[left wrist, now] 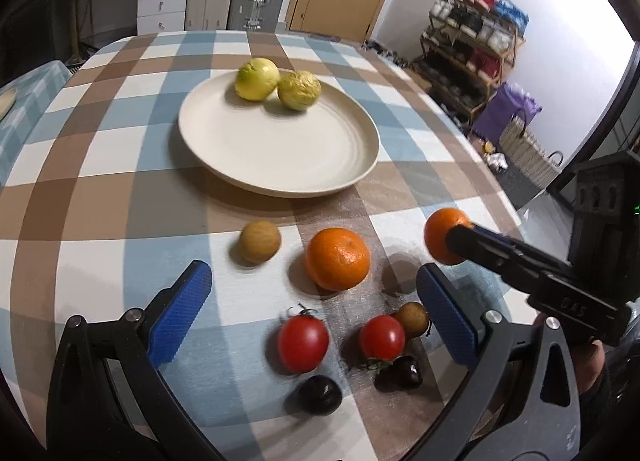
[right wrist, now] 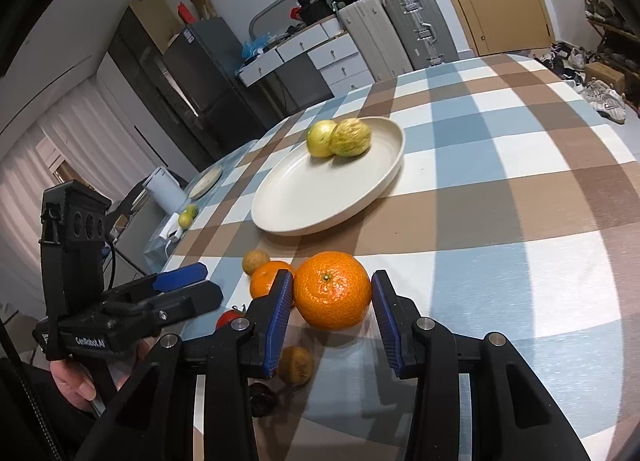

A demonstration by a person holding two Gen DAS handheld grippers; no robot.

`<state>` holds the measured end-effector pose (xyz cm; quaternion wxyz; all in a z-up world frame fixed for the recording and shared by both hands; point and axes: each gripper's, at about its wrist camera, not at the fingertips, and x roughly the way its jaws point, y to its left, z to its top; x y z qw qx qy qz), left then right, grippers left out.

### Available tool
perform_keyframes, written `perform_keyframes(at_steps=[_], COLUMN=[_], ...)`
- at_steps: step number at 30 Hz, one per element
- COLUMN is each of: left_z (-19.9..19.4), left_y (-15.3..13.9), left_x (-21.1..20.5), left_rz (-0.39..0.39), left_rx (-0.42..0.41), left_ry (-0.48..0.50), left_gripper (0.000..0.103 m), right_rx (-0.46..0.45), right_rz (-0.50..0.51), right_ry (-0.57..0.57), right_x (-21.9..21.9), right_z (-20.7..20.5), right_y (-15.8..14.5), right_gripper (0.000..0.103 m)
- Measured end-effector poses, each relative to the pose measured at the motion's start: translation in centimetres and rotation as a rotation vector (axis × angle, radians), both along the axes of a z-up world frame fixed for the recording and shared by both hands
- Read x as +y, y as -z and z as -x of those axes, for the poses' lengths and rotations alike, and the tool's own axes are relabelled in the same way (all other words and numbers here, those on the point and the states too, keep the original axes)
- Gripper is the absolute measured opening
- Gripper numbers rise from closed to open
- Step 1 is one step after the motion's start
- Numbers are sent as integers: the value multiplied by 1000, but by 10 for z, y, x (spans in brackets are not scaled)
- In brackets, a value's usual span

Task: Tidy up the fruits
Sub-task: 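Grasp a tangerine with the right gripper while the left gripper grasps another tangerine, then carry both tangerines to the plate beside the yellow fruits and release them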

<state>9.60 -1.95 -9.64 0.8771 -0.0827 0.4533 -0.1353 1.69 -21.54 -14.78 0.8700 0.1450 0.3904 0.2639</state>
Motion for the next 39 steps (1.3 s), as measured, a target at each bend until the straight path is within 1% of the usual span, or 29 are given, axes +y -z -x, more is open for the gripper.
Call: perform_keyframes(at_steps=[2, 4, 10, 15, 17, 19, 20, 23, 27, 30, 32, 33, 34, 35, 37, 39], left_z=[-3, -9, -20, -25, -26, -28, -28, -28, -31, -34, -36, -37, -37, -37, -37, -35], left_y=[1, 2, 5, 8, 11, 13, 13, 15, 17, 20, 22, 22, 23, 23, 23, 21], left_x=[-7, -11, -17, -21, -23, -26, -28, -32, -34, -32, -32, -32, -32, -32, -33, -34], left_rz=[2, -16, -8, -8, 2, 13, 18, 10, -4, -5, -2, -3, -4, -10, -16, 11], left_rx=[11, 29, 76, 102, 119, 131, 134, 137, 146, 156, 164, 165, 163, 160, 155, 141], left_ry=[-2, -30, -54, -49, -43, -27, -18, -11, -18, -25, -21, -20, -20, -21, -2, 30], left_gripper=[102, 102, 100, 87, 80, 76, 72, 68, 65, 56, 48, 47, 43, 38, 38, 37], right_rx=[-7, -9, 5, -4, -4, -6, -5, -2, 14, 7, 3, 2, 2, 2, 2, 3], right_rz=[-3, -8, -27, -41, -48, -51, -52, -57, -62, -65, -65, -66, -66, -68, -69, -68], right_ry=[6, 10, 23, 15, 12, 9, 8, 2, -7, -12, -15, -15, -15, -17, -15, -16], right_x=[-5, -8, -19, -22, -24, -25, -25, -25, -25, -25, -25, -25, -25, -25, -26, -26], right_z=[2, 2, 3, 5, 5, 6, 5, 5, 1, 2, 3, 4, 4, 4, 3, 3], right_y=[-1, -1, 2, 1, 1, 1, 2, 3, 6, 5, 4, 4, 5, 5, 5, 5], right_gripper=[41, 41, 41, 41, 41, 41, 41, 41, 41, 41, 41, 41, 41, 41, 41, 41])
